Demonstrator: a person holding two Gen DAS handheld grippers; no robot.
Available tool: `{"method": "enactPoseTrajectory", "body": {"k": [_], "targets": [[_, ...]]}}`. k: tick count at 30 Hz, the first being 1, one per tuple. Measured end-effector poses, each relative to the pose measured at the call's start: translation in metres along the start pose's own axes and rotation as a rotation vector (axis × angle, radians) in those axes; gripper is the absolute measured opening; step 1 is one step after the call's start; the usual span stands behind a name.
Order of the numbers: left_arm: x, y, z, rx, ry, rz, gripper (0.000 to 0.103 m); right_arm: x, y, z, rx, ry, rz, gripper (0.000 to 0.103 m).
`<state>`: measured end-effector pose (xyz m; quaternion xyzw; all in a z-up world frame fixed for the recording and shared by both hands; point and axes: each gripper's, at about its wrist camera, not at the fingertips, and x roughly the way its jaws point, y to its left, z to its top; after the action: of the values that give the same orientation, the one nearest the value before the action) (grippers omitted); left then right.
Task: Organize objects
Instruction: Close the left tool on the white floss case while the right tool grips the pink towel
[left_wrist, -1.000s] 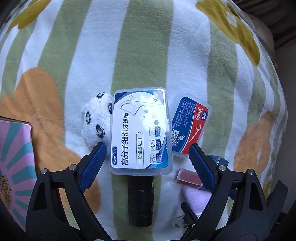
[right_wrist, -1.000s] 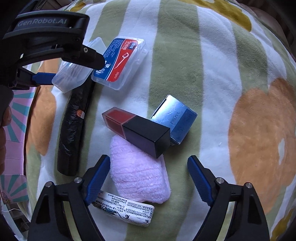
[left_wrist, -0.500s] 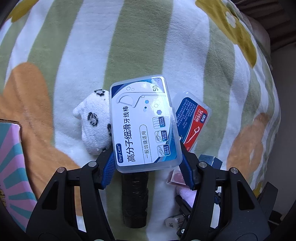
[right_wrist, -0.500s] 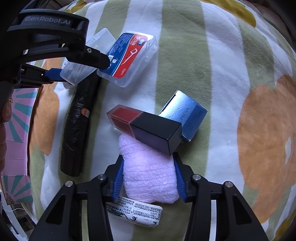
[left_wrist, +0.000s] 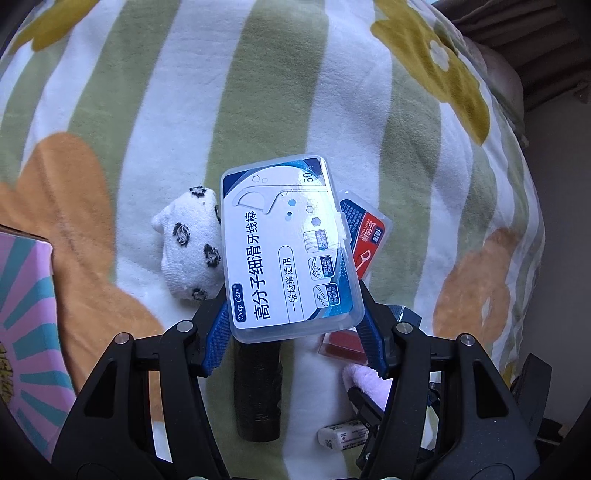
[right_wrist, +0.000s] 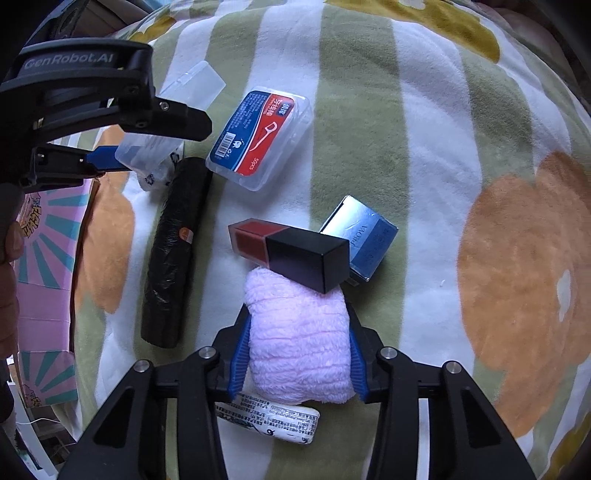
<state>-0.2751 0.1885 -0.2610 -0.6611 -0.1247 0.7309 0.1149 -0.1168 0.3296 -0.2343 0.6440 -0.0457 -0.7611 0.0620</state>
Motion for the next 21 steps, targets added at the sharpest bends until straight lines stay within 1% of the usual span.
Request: {"method": "enactPoseTrajectory", "body": {"k": [2,3,5,11,12,13,15,17,20,21], "targets": [[-0.009,0.001,-0.001,0.0,-0.014,-0.007,0.056,-0.007,-0.003,0.0,-0.001,-0.006,-0.003,0.041],[-0.023,0.011,-0.015,0.002,-0.022,-0.01,0.056,-0.012,-0.005,0.0,0.0,-0.009,-0.004,0.041],[-0.039,0.017,-0.027,0.006,-0.038,-0.014,0.056,-0.021,-0.008,0.0,0.002,-0.017,-0.007,0.041],[-0.075,0.013,-0.042,0.029,-0.086,-0.017,0.056,-0.061,-0.012,-0.002,-0.002,-0.064,-0.02,0.041],[-0.083,0.014,-0.045,0.033,-0.095,-0.019,0.056,-0.061,0.004,-0.009,-0.003,-0.076,-0.022,0.041],[-0.09,0.013,-0.048,0.037,-0.105,-0.019,0.056,-0.071,0.006,-0.01,-0.003,-0.087,-0.022,0.041],[-0.106,0.014,-0.056,0.045,-0.124,-0.021,0.056,-0.079,0.029,-0.023,-0.003,-0.112,-0.025,0.041],[-0.123,0.014,-0.065,0.056,-0.148,-0.019,0.056,-0.092,0.037,-0.024,-0.002,-0.133,-0.031,0.041],[-0.15,0.013,-0.082,0.084,-0.186,-0.008,0.056,-0.1,0.057,-0.024,0.008,-0.163,-0.037,0.041],[-0.16,0.013,-0.089,0.094,-0.198,-0.007,0.056,-0.108,0.064,-0.024,0.01,-0.171,-0.04,0.041]]}}
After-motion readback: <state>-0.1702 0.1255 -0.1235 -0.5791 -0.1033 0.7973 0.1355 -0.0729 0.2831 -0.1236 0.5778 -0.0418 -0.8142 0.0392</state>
